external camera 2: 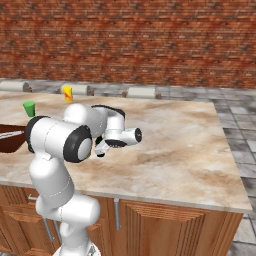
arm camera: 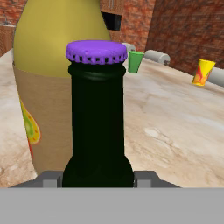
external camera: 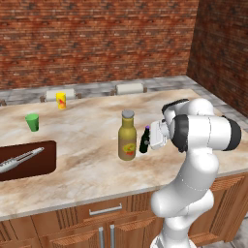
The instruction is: Place the drinks on the dining counter in a tight cluster.
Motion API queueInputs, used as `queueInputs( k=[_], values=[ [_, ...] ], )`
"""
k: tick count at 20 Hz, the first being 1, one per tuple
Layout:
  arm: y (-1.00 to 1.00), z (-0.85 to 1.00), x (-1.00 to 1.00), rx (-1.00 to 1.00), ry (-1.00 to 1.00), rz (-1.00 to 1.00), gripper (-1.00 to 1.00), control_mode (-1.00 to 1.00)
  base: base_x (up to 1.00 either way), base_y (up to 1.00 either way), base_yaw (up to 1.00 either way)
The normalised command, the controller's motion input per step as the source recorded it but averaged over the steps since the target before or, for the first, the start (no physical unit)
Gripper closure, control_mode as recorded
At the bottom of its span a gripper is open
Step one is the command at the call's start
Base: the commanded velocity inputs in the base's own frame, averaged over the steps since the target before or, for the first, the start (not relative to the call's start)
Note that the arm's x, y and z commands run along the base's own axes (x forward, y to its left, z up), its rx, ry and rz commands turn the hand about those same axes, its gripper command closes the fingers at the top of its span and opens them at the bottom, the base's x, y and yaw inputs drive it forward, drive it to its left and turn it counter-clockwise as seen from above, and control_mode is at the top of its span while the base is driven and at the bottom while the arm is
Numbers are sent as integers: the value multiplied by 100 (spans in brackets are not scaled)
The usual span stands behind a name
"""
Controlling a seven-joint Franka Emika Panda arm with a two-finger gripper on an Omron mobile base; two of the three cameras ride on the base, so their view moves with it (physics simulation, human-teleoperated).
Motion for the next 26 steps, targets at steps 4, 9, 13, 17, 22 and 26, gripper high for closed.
queueInputs(
  k=[4,9,13,17,22,26],
  values=[
    [0,0,0,0,0,0,100,-100,0,0,0],
    [0,0,0,0,0,0,-100,-100,0,0,0],
    [0,0,0,0,0,0,-100,-100,0,0,0],
    [0,0,0,0,0,0,-100,-100,0,0,0],
    [0,0,0,0,0,0,-100,-100,0,0,0],
    [-7,1,0,0,0,0,-100,-100,0,0,0]
  ],
)
